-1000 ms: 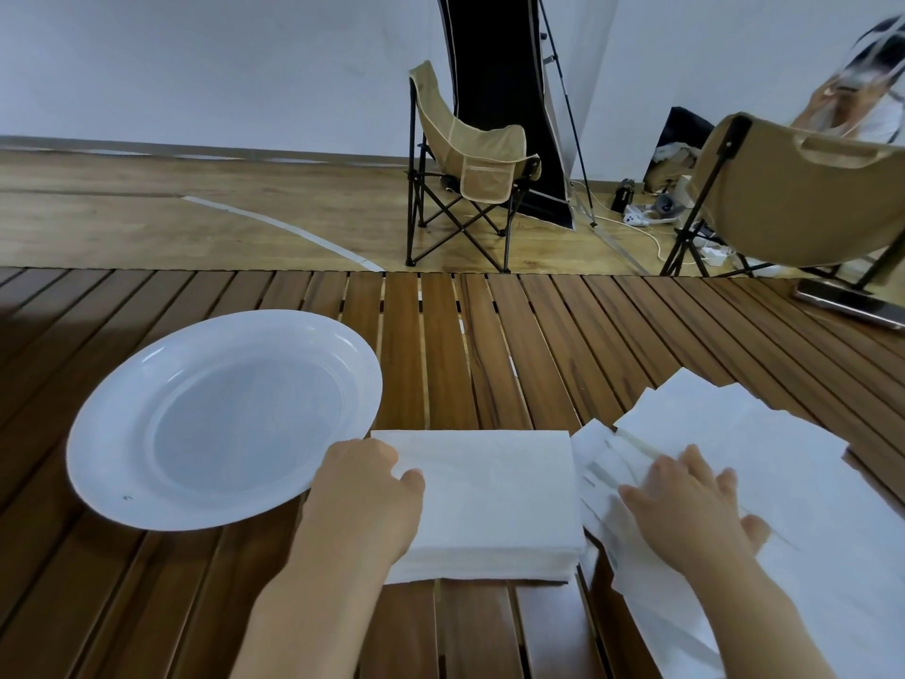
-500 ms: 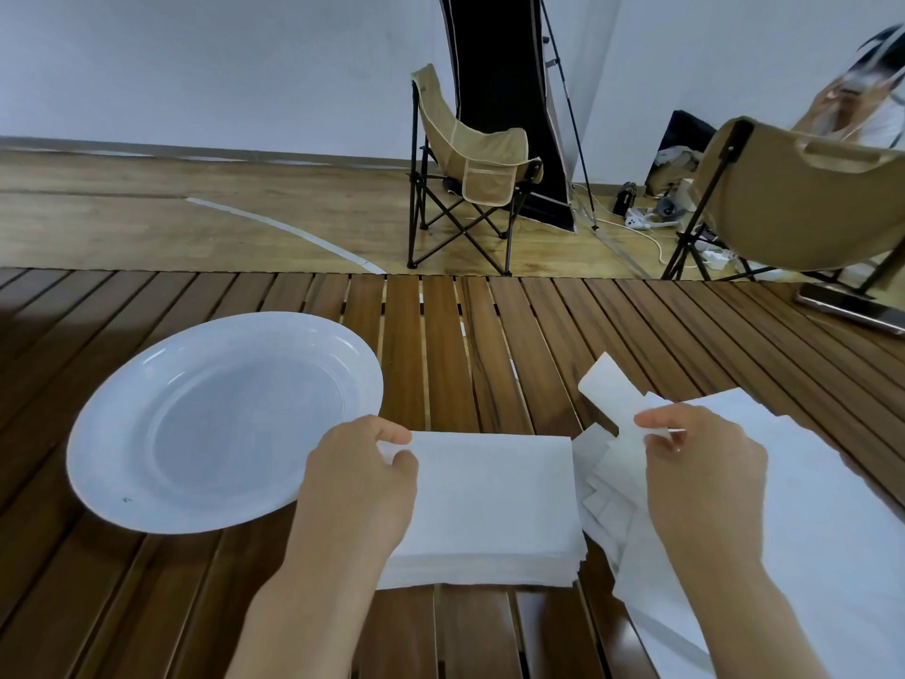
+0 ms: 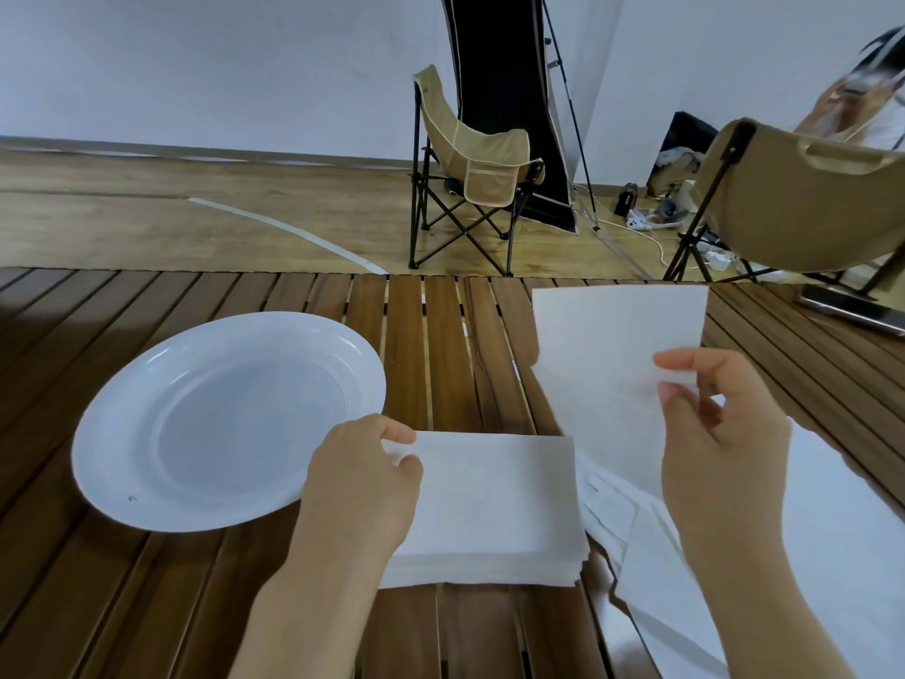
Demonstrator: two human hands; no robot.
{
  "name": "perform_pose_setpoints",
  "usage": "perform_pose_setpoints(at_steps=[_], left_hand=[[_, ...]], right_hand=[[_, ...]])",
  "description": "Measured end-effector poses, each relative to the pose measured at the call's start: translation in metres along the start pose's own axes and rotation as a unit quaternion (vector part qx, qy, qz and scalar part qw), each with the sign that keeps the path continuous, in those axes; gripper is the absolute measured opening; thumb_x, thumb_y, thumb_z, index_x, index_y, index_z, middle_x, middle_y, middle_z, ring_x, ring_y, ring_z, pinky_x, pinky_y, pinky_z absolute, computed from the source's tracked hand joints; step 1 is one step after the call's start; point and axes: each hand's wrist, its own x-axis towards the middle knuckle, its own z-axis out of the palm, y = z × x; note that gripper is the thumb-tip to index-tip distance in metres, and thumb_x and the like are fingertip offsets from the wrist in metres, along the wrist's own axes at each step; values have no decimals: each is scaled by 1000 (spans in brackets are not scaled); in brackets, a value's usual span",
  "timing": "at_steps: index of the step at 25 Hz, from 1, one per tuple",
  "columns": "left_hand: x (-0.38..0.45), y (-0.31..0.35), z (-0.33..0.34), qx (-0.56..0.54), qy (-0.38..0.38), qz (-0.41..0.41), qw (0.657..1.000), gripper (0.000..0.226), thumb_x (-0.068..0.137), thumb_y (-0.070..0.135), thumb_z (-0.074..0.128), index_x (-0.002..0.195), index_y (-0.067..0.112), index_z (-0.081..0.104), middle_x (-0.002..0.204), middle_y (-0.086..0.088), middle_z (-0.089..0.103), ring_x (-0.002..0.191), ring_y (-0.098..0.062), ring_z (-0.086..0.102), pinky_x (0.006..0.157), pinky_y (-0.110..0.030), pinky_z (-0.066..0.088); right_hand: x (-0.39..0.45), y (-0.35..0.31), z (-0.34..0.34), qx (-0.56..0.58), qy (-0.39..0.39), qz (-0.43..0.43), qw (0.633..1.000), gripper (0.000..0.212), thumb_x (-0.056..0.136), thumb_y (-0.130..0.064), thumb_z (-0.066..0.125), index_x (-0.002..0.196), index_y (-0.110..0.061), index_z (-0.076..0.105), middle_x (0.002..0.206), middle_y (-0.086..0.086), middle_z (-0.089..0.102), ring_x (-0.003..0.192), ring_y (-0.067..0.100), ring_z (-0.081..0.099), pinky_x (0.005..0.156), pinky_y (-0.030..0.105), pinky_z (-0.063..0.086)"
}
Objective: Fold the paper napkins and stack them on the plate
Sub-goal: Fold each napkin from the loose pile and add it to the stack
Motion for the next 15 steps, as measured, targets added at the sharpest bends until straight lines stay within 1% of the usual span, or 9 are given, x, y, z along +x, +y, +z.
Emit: perform_pose_setpoints(at_steps=[1,3,7,9,11,13,14,15], left_hand=[[0,0,0,4,-1,1,1000,23,93,25,56,114,30,59,127,7,52,97,-3,40,87,-17,32],[0,0,0,6,-2,1,1000,23,92,25,57,115,31,58,127,7,52,97,-3,39,87,-17,32],[-1,0,-1,0,-6,5,1000,26,91,29,59,116,33,56,128,8,49,98,-3,38,84,-16,29],[-1,0,-2,-3,-18,9,1000,28,90,31,60,117,34,55,129,9,49,99,-3,38,84,-16,29],[-1,1,-3,-1,-27,16,1000,32,89,37,60,120,35,53,132,9,49,102,-4,42,89,-19,33],[1,4,-5,-15,-24,38,999,47,84,51,59,128,39,47,137,13,47,116,-6,45,100,-27,35],[2,6,-6,-49,-32,48,997,56,80,58,57,132,41,42,137,15,47,121,-5,44,102,-30,35],[2,8,-7,-105,-48,54,992,65,76,64,56,135,44,36,136,17,49,122,-4,46,102,-31,37]], right_hand=[[0,-2,0,19,-1,-1,1000,29,92,2,51,95,-25,61,72,-16,53,58,7,43,52,10,34],[-1,-6,-1,44,-6,-7,999,33,92,1,51,91,-30,61,66,-11,49,54,8,36,48,11,31],[-3,-14,-3,107,-3,-8,994,36,92,3,51,88,-32,61,64,-19,52,52,6,35,49,9,31],[-2,-18,-5,131,9,-12,991,35,91,3,52,88,-31,63,63,-12,51,53,6,34,51,10,31],[-2,-22,-8,169,19,-9,985,32,92,2,53,88,-28,64,62,-1,47,55,7,32,54,15,32],[-1,-23,-10,224,18,6,974,31,92,2,54,87,-27,65,63,-3,42,61,10,35,61,17,33],[0,-23,-10,250,12,19,968,30,92,2,54,87,-25,66,66,-3,43,66,12,39,66,20,35],[0,-23,-9,274,1,37,961,30,91,3,53,87,-24,66,70,-2,47,72,13,43,72,23,37]])
